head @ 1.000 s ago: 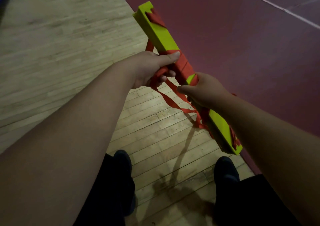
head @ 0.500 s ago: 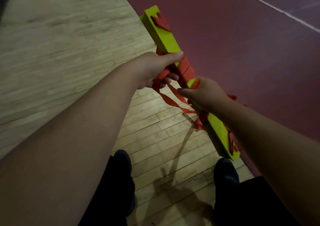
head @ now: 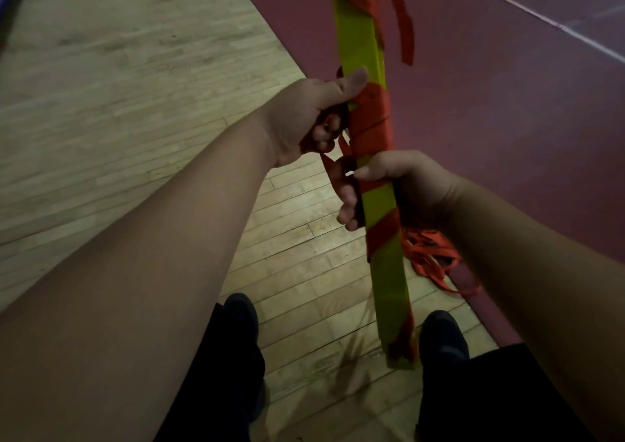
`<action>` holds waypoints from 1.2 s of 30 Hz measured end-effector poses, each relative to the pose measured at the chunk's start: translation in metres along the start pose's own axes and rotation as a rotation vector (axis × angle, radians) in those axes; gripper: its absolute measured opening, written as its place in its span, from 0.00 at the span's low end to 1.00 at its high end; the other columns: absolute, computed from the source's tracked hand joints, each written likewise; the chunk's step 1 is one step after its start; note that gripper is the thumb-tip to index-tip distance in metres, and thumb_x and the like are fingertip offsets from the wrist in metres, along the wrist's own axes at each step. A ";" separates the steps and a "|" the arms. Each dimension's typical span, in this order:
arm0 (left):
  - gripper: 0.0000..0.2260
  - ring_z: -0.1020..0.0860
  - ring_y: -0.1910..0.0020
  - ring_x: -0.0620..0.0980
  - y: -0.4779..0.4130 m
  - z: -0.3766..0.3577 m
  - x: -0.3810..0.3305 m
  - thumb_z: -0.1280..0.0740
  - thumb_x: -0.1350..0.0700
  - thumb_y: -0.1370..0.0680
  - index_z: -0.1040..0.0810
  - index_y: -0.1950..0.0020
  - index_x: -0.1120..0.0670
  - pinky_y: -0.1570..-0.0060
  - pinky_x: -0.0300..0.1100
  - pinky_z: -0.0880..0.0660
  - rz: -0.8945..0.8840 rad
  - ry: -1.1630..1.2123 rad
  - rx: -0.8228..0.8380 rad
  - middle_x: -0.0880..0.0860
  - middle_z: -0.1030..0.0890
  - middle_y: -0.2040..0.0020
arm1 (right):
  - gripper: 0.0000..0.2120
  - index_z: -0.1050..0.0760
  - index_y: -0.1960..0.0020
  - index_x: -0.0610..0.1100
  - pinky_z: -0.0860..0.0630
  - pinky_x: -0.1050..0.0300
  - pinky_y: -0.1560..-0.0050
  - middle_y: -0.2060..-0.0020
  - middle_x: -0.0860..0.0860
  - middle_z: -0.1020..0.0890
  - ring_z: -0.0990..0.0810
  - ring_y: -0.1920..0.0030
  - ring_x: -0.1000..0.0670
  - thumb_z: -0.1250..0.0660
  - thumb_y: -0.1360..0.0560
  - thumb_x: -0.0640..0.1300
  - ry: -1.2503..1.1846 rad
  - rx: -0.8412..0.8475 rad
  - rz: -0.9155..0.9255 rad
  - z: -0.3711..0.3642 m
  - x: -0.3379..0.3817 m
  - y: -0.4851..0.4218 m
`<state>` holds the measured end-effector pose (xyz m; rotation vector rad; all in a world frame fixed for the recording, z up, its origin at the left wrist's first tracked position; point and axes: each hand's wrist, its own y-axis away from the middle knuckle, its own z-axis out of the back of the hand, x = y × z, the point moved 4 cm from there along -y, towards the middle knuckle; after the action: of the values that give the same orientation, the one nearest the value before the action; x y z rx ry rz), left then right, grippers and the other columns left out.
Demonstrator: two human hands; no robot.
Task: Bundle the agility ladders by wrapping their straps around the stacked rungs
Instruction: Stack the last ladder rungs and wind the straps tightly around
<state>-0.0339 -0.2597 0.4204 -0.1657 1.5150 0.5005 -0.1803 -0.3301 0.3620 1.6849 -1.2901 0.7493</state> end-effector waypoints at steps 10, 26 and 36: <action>0.19 0.23 0.68 0.45 -0.001 0.021 0.018 0.32 0.42 0.14 0.15 0.41 0.57 0.67 0.42 0.24 0.214 -0.399 -0.011 0.51 0.15 0.58 | 0.11 0.23 0.46 0.43 0.21 0.50 0.58 0.59 0.45 0.20 0.20 0.62 0.47 0.24 0.23 0.46 0.611 -0.599 -0.139 0.035 -0.019 0.000; 0.23 0.27 0.72 0.47 -0.002 0.022 0.017 0.30 0.36 0.20 0.16 0.54 0.57 0.66 0.42 0.26 0.122 -0.314 -0.102 0.53 0.20 0.67 | 0.27 0.19 0.36 0.48 0.16 0.41 0.42 0.44 0.45 0.13 0.13 0.43 0.41 0.24 0.27 0.64 0.535 -0.447 -0.107 0.027 0.001 0.002; 0.26 0.22 0.67 0.47 0.002 0.012 0.004 0.32 0.33 0.19 0.14 0.48 0.57 0.60 0.43 0.21 0.081 -0.366 -0.036 0.53 0.14 0.60 | 0.17 0.26 0.40 0.41 0.24 0.51 0.60 0.65 0.45 0.24 0.25 0.68 0.46 0.31 0.25 0.49 0.153 -0.209 -0.114 0.011 -0.005 0.004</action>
<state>-0.0237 -0.2521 0.4174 -0.0371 1.1590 0.5889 -0.1865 -0.3379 0.3536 1.4897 -1.1155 0.6394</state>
